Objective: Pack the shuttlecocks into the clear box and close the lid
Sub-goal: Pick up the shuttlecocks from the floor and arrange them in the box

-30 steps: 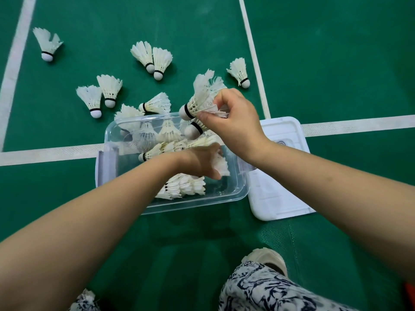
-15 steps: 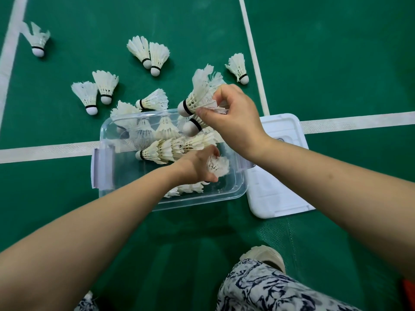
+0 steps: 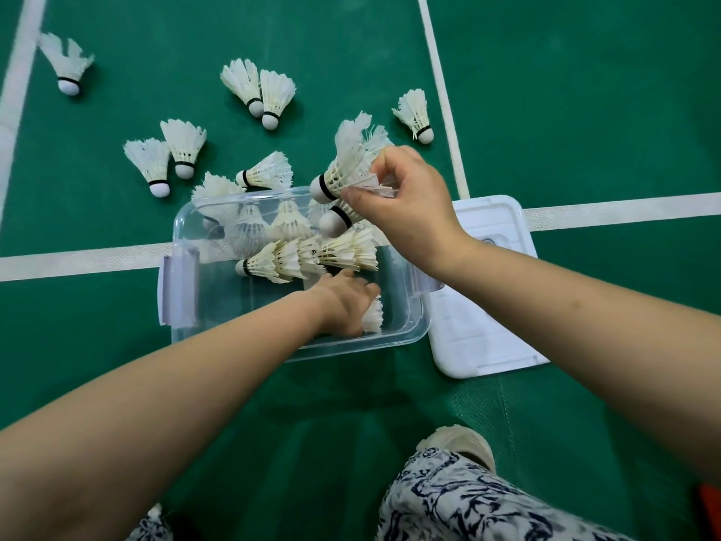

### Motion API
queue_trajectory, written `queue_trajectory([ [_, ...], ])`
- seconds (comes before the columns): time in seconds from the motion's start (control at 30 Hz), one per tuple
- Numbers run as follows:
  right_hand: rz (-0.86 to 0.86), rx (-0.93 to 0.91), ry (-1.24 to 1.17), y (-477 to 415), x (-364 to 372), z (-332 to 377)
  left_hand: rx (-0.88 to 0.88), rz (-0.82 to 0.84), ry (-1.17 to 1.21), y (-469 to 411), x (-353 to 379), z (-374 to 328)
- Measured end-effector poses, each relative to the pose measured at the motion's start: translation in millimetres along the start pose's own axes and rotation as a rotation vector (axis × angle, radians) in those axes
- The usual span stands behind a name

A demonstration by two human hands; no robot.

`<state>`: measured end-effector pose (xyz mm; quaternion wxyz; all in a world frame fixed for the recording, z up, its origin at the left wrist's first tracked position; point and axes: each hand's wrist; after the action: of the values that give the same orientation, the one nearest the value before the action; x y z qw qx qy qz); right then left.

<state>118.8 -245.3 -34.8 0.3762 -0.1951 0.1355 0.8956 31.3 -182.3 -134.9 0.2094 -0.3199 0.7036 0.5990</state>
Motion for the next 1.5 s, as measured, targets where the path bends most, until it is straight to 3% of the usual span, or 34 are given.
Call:
queue_trajectory([
  [0.13,0.004,0.005,0.015,0,0,-2,0.003,-0.039,0.262,4,0,3],
  [0.3,0.023,0.027,0.047,0,3,-4,-0.079,-0.326,0.649,38,-4,26],
  [0.6,0.060,0.008,0.113,-1,22,9,-0.160,-0.522,0.929,73,-10,58],
  [0.73,0.064,-0.007,0.157,1,31,14,-0.156,-0.599,0.945,86,-10,66],
  [0.97,0.118,0.012,0.231,6,49,10,-0.082,-0.627,1.081,98,-15,70],
  [1.13,0.168,0.019,0.258,5,59,11,-0.067,-0.629,1.411,96,-11,79],
  [1.37,0.203,-0.054,0.221,8,58,10,0.024,-0.523,1.541,82,-9,80],
  [1.5,0.197,-0.104,0.195,10,48,9,0.134,-0.305,1.655,78,-9,77],
])
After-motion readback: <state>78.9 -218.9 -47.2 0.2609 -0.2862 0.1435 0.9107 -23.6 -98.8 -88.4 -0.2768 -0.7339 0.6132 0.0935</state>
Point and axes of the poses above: each hand's wrist, its own y-axis away from the middle knuckle, its own x-axis out of the palm, z = x × y, and after that the axes turned 1 degree about x, right-handed
